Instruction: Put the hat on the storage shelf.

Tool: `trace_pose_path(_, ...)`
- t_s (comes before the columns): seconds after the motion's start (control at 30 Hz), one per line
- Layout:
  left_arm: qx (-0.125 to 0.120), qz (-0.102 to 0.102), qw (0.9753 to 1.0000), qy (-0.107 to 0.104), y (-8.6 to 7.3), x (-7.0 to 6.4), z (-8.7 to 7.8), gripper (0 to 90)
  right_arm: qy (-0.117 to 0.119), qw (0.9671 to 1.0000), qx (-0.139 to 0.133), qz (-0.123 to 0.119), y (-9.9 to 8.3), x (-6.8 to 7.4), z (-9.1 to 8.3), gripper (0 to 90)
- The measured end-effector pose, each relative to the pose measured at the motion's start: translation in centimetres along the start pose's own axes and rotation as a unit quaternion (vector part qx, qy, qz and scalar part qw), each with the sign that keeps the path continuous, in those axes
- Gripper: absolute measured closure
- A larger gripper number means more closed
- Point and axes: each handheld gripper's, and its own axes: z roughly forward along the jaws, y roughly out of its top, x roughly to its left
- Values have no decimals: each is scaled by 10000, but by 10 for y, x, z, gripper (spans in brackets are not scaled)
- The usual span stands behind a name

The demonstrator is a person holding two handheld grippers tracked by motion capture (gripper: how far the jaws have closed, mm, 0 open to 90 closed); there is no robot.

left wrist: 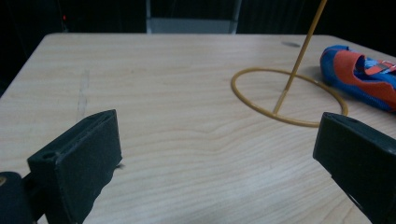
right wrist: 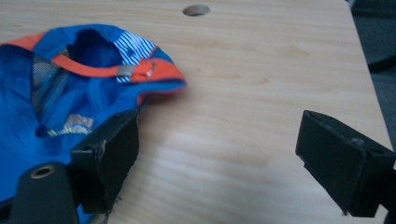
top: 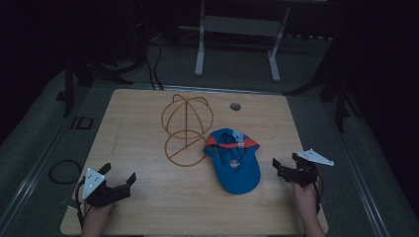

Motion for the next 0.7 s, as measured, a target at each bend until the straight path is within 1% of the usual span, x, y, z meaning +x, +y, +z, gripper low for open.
trace_pose_path(0.03,18,-13,10000,24,0,0,0,14,14,10000,26,-52,5,1,3,135)
trace_pose_path(0.1,42,-29,10000,34,1,-1,0,14,60,9999,33,-77,8,2,4,135)
trace_pose_path(0.13,74,-28,10000,28,1,-1,0,14,153,9998,30,-87,12,3,6,136)
trace_pose_path(0.17,113,23,9999,56,1,-2,0,14,237,9997,61,-93,15,3,9,136)
trace_pose_path(0.2,131,41,9999,-4,1,-3,0,13,429,9988,127,-186,23,6,15,136)
trace_pose_path(0.23,131,41,9999,-4,1,-3,0,14,429,9988,127,-186,23,6,15,136)
trace_pose_path(0.27,148,90,9998,10,2,-4,0,14,493,9980,210,-325,29,9,20,135)
trace_pose_path(0.3,158,96,9998,-30,2,-5,0,14,493,9980,210,-325,29,9,20,135)
trace_pose_path(0.33,157,114,9998,-45,3,-6,0,14,560,9975,239,-361,33,11,22,136)
trace_pose_path(0.37,150,142,9998,-13,3,-7,0,14,609,9972,253,-363,36,12,25,136)
trace_pose_path(0.4,156,150,9998,-49,3,-7,0,13,684,9966,293,-361,42,15,31,136)
trace_pose_path(0.43,162,160,9997,-70,4,-8,0,14,695,9963,306,-390,46,16,33,131)
trace_pose_path(0.47,173,178,9997,-66,3,-8,1,14,650,9963,310,-464,49,19,37,132)
trace_pose_path(0.5,173,178,9997,-66,3,-8,1,13,650,9963,310,-464,49,19,37,132)
trace_pose_path(0.53,191,176,9996,-88,3,-8,1,14,687,9952,349,-605,54,24,43,135)
trace_pose_path(0.57,202,180,9996,-74,3,-8,1,14,687,9952,349,-605,54,24,43,135)
trace_pose_path(0.6,216,173,9996,-89,3,-8,2,14,825,9935,372,-694,58,28,51,155)
trace_pose_path(0.63,232,183,9995,-97,2,-8,2,14,825,9935,372,-694,58,28,51,155)
trace_pose_path(0.7,233,180,9995,-102,2,-8,2,14,906,9919,482,-746,62,32,60,207)
